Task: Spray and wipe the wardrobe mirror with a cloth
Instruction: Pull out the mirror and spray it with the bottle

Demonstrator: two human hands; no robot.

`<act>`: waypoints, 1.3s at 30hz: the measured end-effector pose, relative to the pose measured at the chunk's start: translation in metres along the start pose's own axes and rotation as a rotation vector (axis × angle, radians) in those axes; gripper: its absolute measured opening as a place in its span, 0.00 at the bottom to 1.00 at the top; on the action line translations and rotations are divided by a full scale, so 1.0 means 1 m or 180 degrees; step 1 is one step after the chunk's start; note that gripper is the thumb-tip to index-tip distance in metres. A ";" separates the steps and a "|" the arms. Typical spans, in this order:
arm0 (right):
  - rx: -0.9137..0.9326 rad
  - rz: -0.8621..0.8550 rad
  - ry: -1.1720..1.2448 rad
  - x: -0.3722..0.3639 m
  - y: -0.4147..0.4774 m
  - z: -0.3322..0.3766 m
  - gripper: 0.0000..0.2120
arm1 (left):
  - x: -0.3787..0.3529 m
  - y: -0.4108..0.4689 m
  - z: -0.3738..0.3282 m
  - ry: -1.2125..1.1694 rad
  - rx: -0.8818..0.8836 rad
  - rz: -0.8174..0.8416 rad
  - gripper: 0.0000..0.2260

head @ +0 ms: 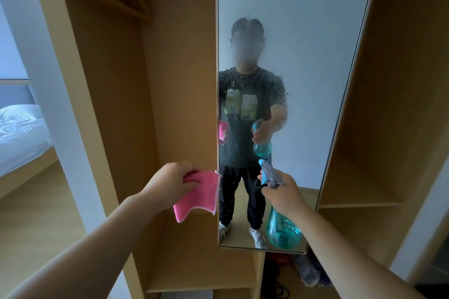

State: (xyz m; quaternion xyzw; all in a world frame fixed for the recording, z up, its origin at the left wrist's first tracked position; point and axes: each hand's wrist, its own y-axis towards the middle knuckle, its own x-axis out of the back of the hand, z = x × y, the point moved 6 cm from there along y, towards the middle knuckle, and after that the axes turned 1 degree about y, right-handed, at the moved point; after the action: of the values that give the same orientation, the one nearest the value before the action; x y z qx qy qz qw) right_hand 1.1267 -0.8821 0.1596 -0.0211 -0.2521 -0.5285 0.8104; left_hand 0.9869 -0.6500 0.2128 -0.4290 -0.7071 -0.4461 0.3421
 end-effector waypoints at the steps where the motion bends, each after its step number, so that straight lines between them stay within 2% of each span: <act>1: -0.0032 0.0023 -0.0029 -0.002 0.000 -0.004 0.11 | -0.002 -0.001 0.001 0.0003 0.0007 0.0006 0.09; 6: -0.0215 0.0162 -0.0027 -0.015 -0.004 -0.020 0.11 | -0.015 -0.008 0.006 -0.0031 0.0091 0.0066 0.09; 11: -0.0360 0.0246 0.0075 -0.031 -0.015 -0.035 0.06 | -0.031 -0.016 0.010 -0.0061 0.0168 0.0167 0.10; 18: -0.0387 0.0233 0.0071 -0.050 -0.031 -0.053 0.17 | -0.053 -0.029 0.017 -0.0062 0.0242 0.0323 0.11; 24: -0.0462 0.0283 0.0069 -0.054 -0.032 -0.065 0.11 | -0.056 -0.031 0.021 0.0001 0.0268 0.0357 0.11; 27: -0.0541 0.0069 0.0022 -0.051 -0.032 -0.074 0.02 | -0.056 -0.030 0.022 0.0015 0.0286 0.0352 0.11; 30: -0.0593 0.0014 0.0025 -0.049 -0.034 -0.080 0.10 | -0.059 -0.032 0.022 0.0013 0.0260 0.0378 0.11; 33: -0.0543 0.0159 0.0012 -0.047 -0.037 -0.084 0.04 | -0.063 -0.033 0.021 0.0004 0.0243 0.0386 0.11; 36: -0.0605 0.0225 -0.0013 -0.042 -0.038 -0.095 0.14 | -0.068 -0.034 0.018 -0.0028 0.0240 0.0390 0.12; 39: -0.0552 0.0096 -0.0018 -0.034 -0.038 -0.101 0.19 | -0.073 -0.033 0.015 -0.0093 0.0276 0.0426 0.11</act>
State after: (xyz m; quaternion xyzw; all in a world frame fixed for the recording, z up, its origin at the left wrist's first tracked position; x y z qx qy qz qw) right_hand 1.1219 -0.9006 0.0479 -0.0965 -0.2074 -0.5360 0.8126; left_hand 0.9840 -0.6658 0.1323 -0.4665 -0.7004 -0.3848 0.3791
